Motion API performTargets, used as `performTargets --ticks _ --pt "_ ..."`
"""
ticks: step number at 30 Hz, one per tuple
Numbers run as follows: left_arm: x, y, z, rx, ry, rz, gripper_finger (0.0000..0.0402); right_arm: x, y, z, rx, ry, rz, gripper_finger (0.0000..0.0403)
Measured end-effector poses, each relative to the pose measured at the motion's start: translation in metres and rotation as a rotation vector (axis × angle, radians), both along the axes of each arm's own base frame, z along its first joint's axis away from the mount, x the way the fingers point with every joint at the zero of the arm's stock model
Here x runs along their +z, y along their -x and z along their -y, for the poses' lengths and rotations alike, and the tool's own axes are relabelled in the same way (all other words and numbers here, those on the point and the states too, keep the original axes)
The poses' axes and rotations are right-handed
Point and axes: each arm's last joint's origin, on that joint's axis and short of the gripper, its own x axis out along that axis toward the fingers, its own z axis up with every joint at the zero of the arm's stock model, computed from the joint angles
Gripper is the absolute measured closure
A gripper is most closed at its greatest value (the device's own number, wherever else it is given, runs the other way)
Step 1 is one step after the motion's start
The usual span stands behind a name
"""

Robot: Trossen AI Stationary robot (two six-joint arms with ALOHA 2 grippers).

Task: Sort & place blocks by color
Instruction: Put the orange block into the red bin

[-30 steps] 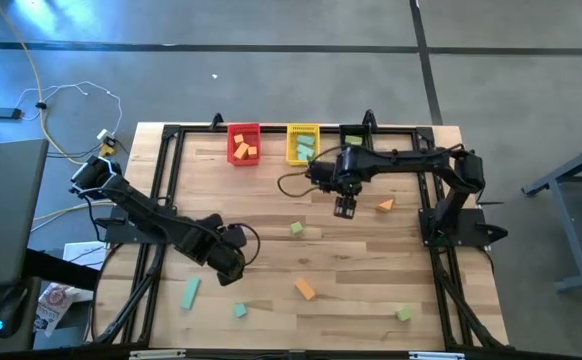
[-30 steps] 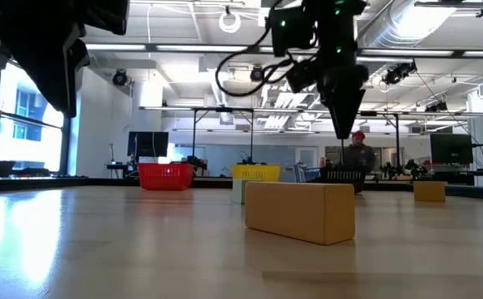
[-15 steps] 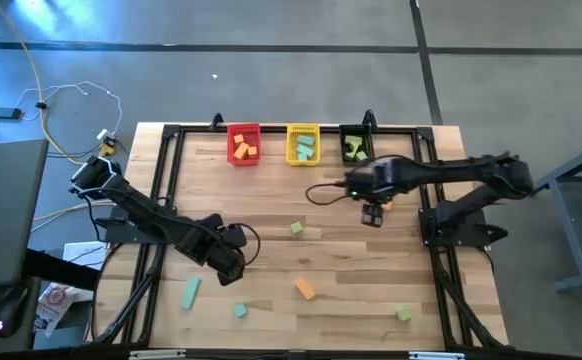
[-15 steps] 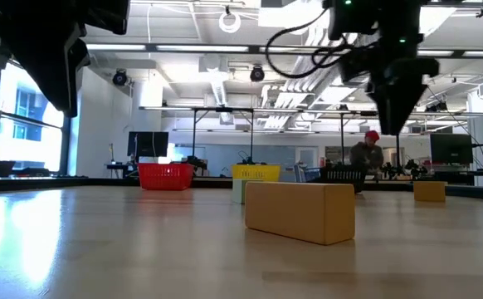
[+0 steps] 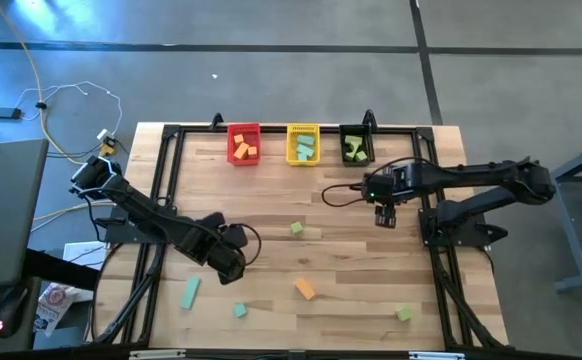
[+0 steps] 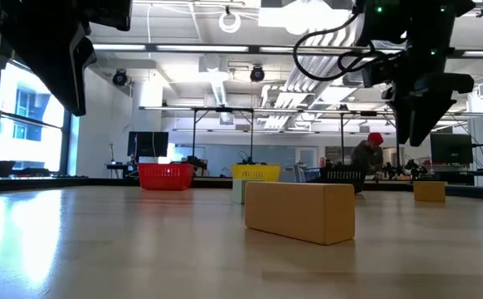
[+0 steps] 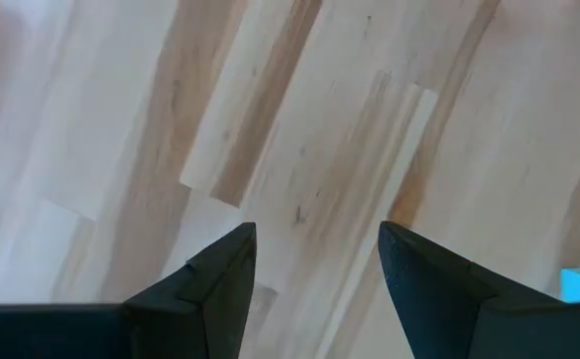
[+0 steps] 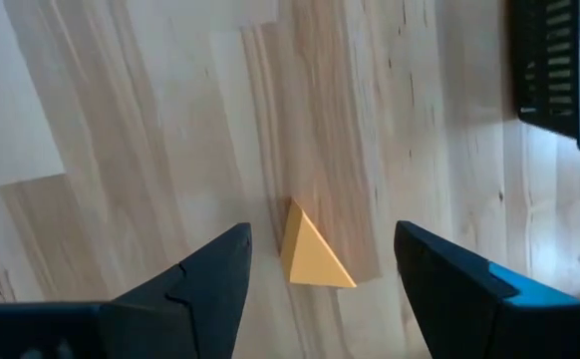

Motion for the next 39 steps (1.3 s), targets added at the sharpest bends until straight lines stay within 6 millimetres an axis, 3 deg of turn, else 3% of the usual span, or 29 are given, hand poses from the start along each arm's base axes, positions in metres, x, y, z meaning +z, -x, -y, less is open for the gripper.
performTargets --ticks 6,31,39 --pt "0.0 -0.002 -0.005 -0.037 -0.052 -0.002 0.0204 -0.008 -0.004 0.005 -0.027 -0.004 -0.047 0.0169" --pt "0.0 -0.013 -0.052 -0.088 -0.121 -0.075 0.0204 -0.086 -0.029 0.02 -0.077 -0.037 -0.456 0.0169" --pt "0.0 -0.014 -0.06 -0.074 -0.124 -0.083 0.0204 -0.092 -0.031 0.02 -0.089 -0.027 -0.489 0.0177"
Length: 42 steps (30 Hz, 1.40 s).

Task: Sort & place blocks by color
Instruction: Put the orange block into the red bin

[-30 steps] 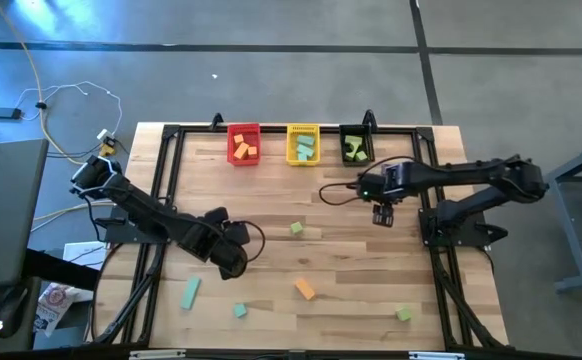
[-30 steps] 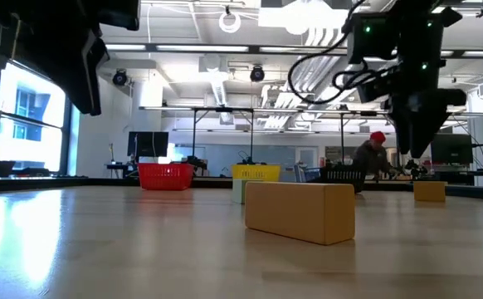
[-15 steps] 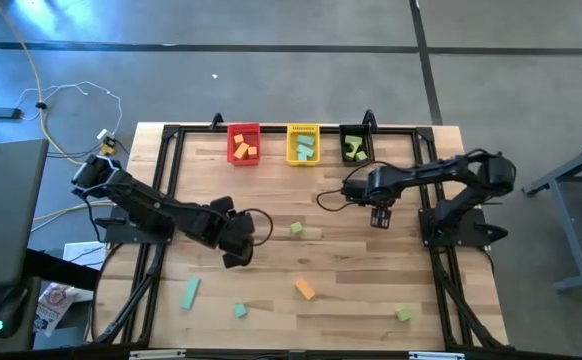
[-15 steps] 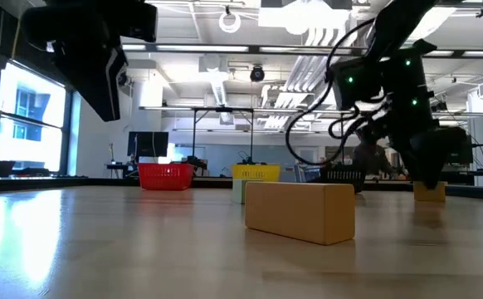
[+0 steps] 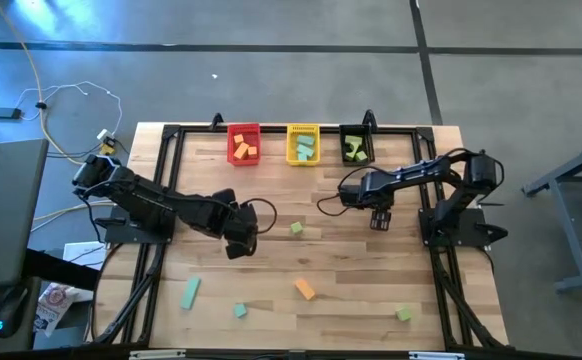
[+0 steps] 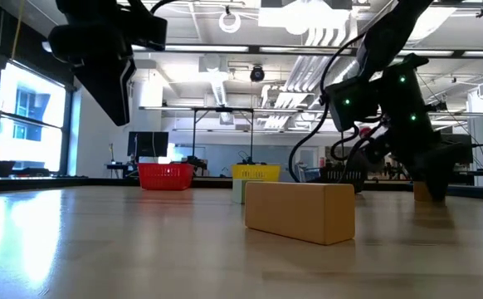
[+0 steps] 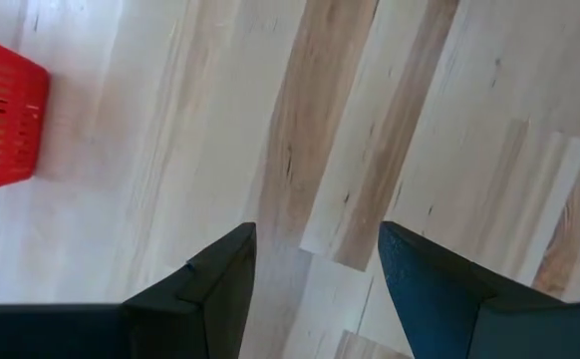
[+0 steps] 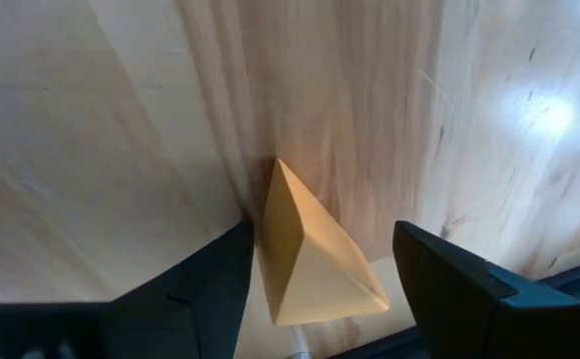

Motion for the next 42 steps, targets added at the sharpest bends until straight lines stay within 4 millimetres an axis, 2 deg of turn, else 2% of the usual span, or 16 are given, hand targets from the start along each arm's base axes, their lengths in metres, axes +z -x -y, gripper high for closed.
performTargets --ticks 15,25,31,42 --pt "0.0 0.0 -0.002 0.006 0.003 -0.001 0.0204 -0.002 0.001 0.0 0.004 -0.012 -0.012 0.0323" --pt "0.0 0.0 -0.002 0.005 0.003 -0.008 0.0204 0.001 -0.001 0.0 -0.006 -0.016 -0.003 0.033" --pt "0.0 0.001 -0.002 -0.065 -0.013 -0.04 0.0204 0.007 -0.003 0.0 -0.058 -0.013 -0.006 0.0332" --pt "-0.001 0.006 -0.017 -0.064 -0.046 -0.129 0.0204 0.016 -0.019 -0.006 -0.055 -0.05 0.075 0.0333"
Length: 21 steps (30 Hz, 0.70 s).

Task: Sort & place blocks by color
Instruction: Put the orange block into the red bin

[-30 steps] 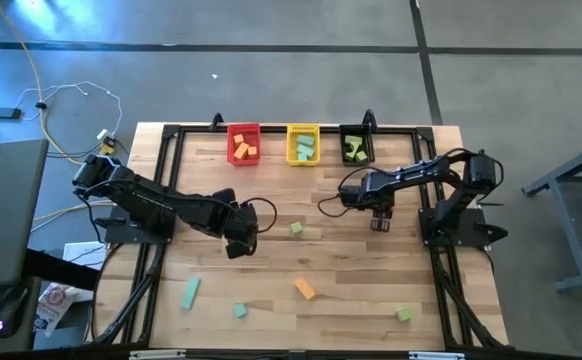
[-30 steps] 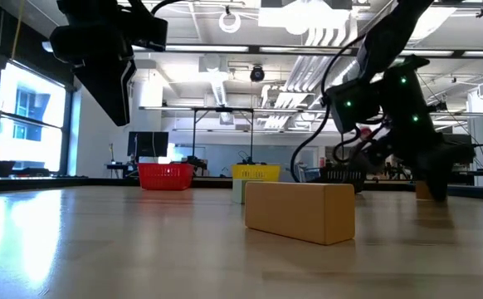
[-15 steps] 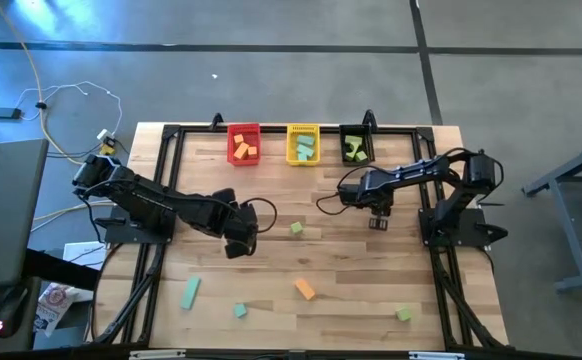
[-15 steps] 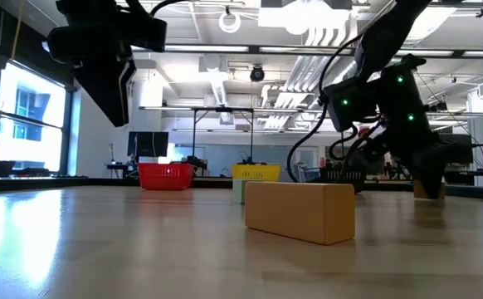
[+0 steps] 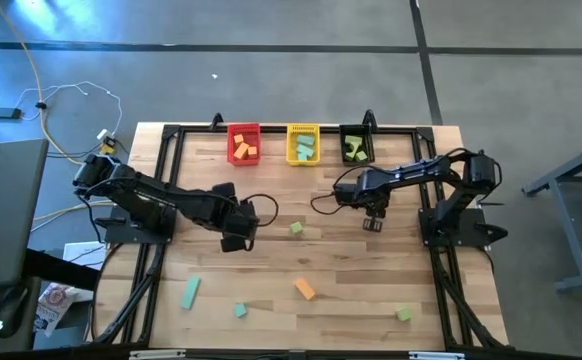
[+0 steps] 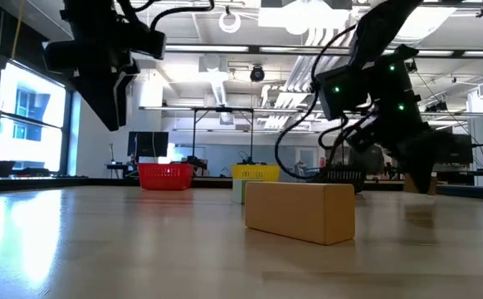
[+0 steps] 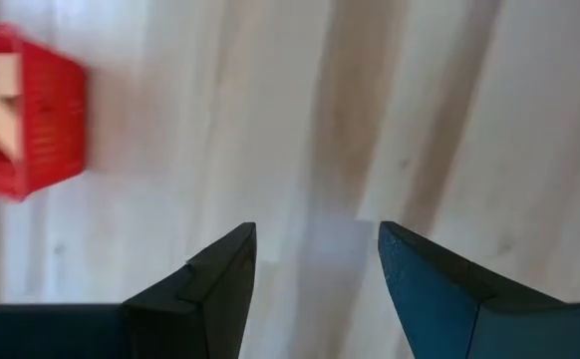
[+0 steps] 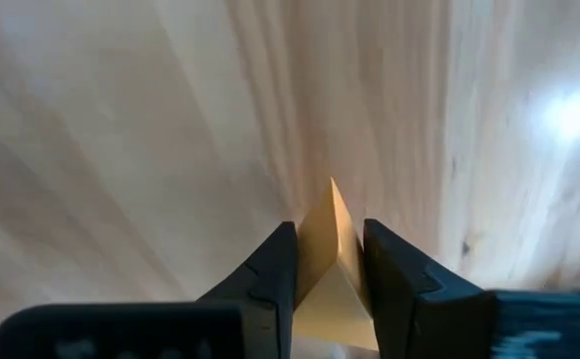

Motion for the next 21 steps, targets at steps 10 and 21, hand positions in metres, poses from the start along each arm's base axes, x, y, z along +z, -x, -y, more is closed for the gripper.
performTargets --ticks 10,21 --pt "0.001 0.005 -0.024 0.045 -0.074 -0.068 0.0204 0.021 -0.032 -0.003 0.017 -0.036 0.209 0.0334" --pt "0.001 0.007 -0.052 0.086 -0.073 -0.095 0.0204 0.051 -0.063 -0.002 0.072 -0.015 0.406 0.0334"
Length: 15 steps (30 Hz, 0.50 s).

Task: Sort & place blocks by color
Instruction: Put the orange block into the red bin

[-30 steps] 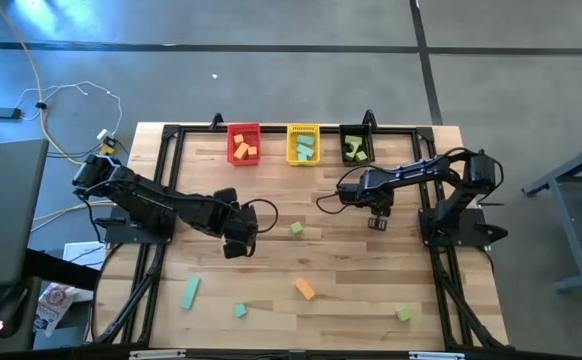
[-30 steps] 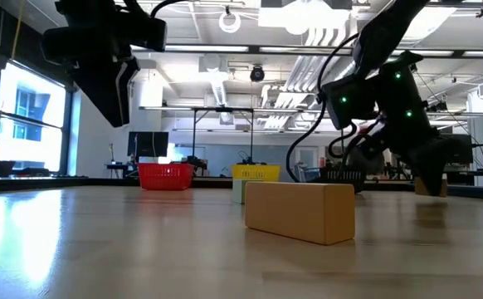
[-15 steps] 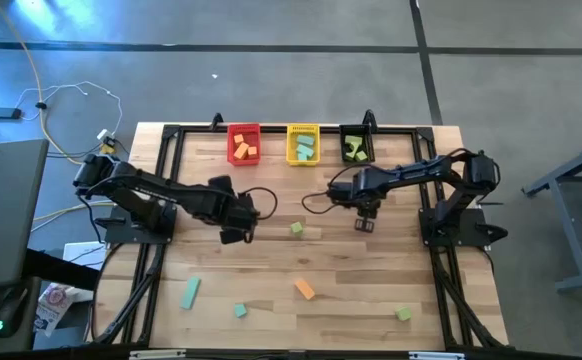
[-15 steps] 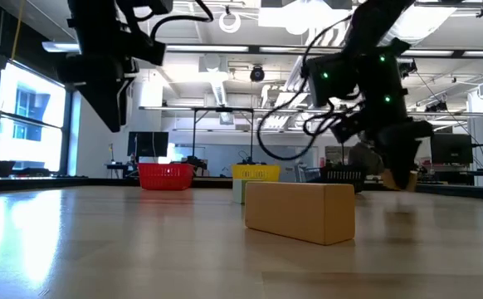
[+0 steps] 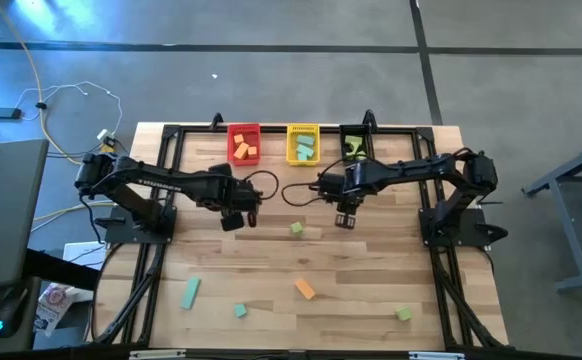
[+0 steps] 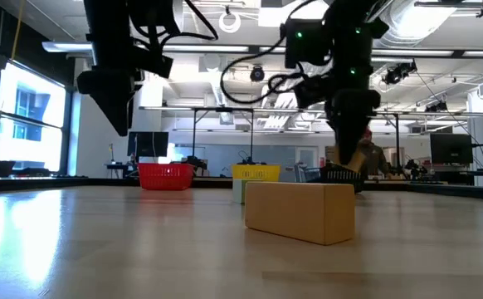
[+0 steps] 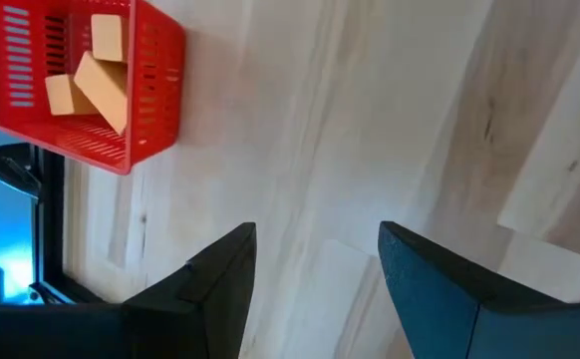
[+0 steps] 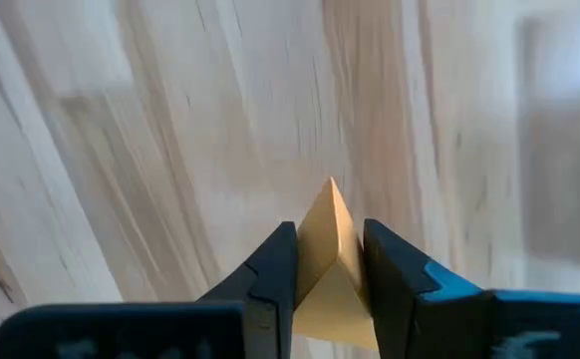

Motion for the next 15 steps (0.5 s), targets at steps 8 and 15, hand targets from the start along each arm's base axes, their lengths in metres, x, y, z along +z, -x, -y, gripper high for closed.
performTargets --ticks 8,15 --pt "0.0 0.0 -0.029 -0.008 0.036 0.009 0.0204 0.017 -0.022 0.002 0.026 0.003 0.193 0.0334" --pt "0.0 0.001 -0.059 -0.044 0.121 0.076 0.0204 0.029 -0.036 0.003 0.034 0.005 0.334 0.0334"
